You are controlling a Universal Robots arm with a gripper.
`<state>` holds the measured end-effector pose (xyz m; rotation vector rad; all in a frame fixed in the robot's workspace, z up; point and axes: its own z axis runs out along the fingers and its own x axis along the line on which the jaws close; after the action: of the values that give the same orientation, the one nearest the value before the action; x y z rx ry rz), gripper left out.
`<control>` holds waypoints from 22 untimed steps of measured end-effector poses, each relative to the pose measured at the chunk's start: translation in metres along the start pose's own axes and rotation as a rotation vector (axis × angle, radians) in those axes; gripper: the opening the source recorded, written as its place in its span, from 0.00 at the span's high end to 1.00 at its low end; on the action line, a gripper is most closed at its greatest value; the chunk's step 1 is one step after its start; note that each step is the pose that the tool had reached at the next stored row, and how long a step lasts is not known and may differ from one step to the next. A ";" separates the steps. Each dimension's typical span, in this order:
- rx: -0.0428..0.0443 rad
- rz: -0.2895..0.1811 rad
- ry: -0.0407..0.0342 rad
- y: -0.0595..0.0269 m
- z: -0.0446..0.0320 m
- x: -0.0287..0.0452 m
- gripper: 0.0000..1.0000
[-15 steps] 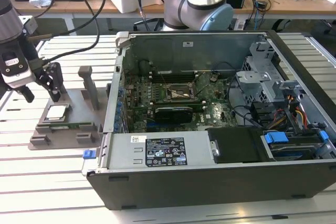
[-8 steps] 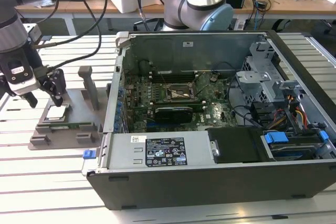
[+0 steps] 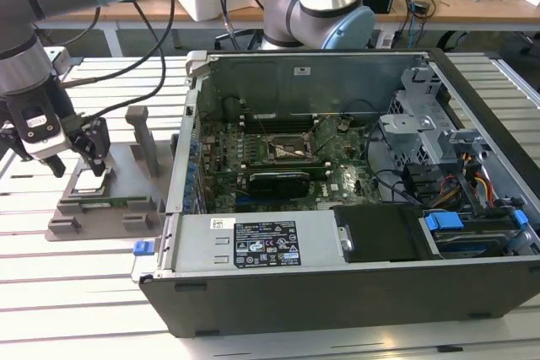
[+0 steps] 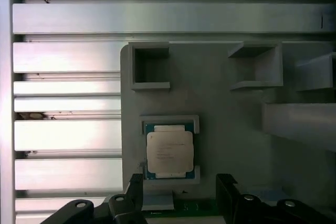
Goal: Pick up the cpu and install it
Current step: 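Pick up the cpu and move it towards the insertion slot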
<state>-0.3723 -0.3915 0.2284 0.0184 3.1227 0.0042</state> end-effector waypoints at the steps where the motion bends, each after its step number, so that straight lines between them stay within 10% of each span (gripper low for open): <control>1: -0.0001 0.000 -0.0002 0.0024 0.0038 0.0000 0.34; 8: -0.0002 -0.007 0.0000 0.0165 0.0225 0.0027 0.34; 22: -0.0001 -0.026 0.0000 0.0127 0.0375 0.0051 0.34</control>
<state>-0.3766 -0.3785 0.1908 -0.0219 3.1227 0.0040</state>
